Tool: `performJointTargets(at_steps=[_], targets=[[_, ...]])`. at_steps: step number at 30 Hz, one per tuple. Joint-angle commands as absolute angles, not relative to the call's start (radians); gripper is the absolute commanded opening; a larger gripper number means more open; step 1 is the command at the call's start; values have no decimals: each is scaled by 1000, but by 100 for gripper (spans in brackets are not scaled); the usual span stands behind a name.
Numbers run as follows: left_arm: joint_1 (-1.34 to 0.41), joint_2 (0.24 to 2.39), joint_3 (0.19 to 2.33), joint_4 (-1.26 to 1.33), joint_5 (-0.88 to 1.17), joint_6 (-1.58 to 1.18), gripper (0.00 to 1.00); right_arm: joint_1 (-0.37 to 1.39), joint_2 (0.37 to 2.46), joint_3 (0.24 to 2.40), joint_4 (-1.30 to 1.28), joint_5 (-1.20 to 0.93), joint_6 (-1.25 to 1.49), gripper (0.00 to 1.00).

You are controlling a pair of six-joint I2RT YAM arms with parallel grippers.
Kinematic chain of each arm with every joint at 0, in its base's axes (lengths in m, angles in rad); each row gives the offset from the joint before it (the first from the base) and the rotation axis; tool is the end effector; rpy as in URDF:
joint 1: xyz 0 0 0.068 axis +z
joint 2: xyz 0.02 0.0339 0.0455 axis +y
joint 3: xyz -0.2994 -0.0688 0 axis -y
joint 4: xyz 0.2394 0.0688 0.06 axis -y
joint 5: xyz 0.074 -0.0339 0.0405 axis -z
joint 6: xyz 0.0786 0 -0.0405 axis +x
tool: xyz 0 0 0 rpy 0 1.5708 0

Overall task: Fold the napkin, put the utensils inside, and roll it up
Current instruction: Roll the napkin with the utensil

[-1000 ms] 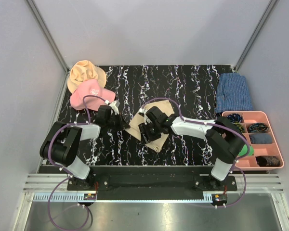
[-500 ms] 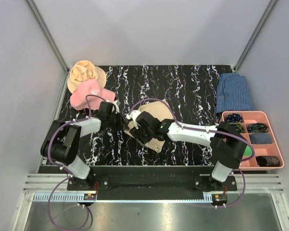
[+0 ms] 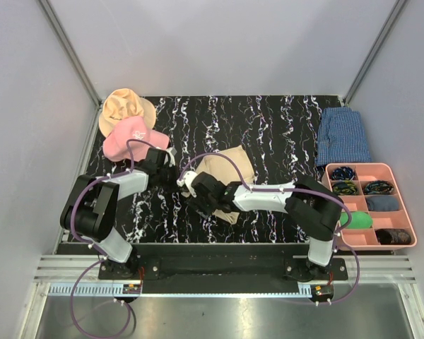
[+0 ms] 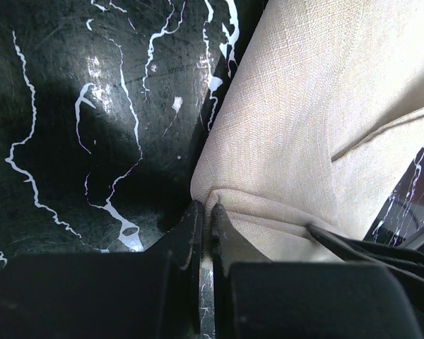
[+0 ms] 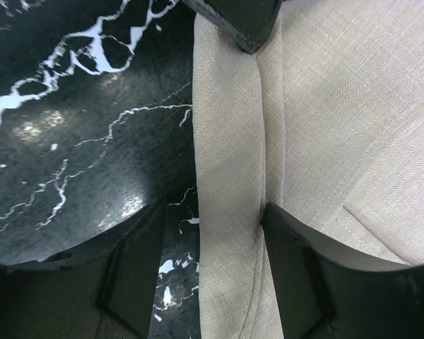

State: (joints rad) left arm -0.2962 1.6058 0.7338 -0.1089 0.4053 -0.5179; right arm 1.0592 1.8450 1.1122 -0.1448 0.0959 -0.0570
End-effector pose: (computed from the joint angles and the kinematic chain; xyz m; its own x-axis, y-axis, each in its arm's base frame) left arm 0.2891 -0.1206 0.1465 -0.9272 -0.1927 -0.3211 0.0219 0.8282 -0.5601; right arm 0.2104 0.3594 0.1691 -0.3282 -0.7004 -0.6338 -0.8581 0.5016 -0.1099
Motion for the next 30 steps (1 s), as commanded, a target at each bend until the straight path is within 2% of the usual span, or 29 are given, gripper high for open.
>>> performJointTargets(at_steps=[1, 3, 6, 7, 9, 11, 12, 13, 15, 16, 18, 19, 23, 27, 30], targets=[[-296, 1631, 741, -181, 413, -506, 0, 1066, 1882, 1123, -104, 161, -72, 66], [-295, 1631, 741, -183, 416, -505, 0, 1066, 1904, 1129, -113, 167, -68, 66], [-295, 1626, 744, -183, 419, -503, 0, 1065, 1933, 1152, -166, 146, -52, 58], [-295, 1625, 744, -183, 419, -503, 0, 1066, 1934, 1157, -191, 112, -40, 46], [-295, 1614, 749, -184, 419, -505, 2, 1065, 1928, 1151, -215, 40, -19, 37], [-290, 1595, 752, -183, 411, -505, 12, 1066, 1919, 1138, -241, -14, -6, 30], [-282, 1585, 753, -186, 407, -505, 19, 1066, 1910, 1135, -251, -78, 18, 29], [-278, 1574, 758, -187, 397, -508, 31, 1066, 1904, 1126, -267, -107, 26, 28], [-261, 1537, 762, -190, 385, -509, 39, 1063, 1887, 1115, -275, -194, 52, 25], [-255, 1514, 762, -193, 367, -514, 50, 1058, 1882, 1105, -276, -225, 63, 24], [-236, 1488, 758, -195, 350, -517, 57, 1042, 1878, 1097, -273, -314, 84, 23], [-232, 1461, 750, -196, 322, -522, 66, 1035, 1876, 1091, -268, -336, 93, 22], [-224, 1385, 689, -201, 239, -532, 73, 996, 1879, 1065, -226, -429, 136, 21], [-222, 1304, 599, -167, 206, -548, 73, 940, 1887, 1045, -177, -537, 170, 22], [-224, 1241, 504, -85, 282, -561, 73, 905, 1914, 1052, -173, -603, 176, 22]])
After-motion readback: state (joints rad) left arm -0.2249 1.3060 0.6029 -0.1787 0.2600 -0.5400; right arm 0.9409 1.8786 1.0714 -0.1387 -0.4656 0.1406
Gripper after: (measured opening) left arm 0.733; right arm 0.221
